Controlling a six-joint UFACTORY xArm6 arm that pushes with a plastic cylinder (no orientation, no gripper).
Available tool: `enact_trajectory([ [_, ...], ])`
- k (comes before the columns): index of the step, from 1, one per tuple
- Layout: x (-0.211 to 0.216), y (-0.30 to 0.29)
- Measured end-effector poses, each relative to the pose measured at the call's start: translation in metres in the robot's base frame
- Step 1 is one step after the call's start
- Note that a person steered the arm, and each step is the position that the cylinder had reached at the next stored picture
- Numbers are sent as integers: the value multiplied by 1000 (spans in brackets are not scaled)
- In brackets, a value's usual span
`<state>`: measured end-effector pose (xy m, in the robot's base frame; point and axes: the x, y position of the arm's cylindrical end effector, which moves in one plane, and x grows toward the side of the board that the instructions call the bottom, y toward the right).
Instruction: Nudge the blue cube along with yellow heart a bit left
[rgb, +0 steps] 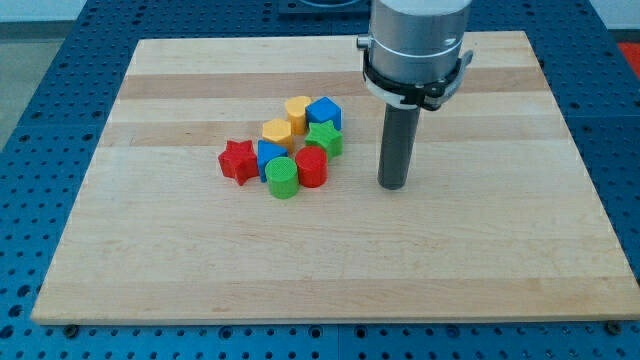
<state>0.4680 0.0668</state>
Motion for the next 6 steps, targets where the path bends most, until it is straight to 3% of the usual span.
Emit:
enact_trajectory([
  [2, -1, -16],
  [4, -30, -54],
  [5, -33, -33],
  [6, -68, -43],
])
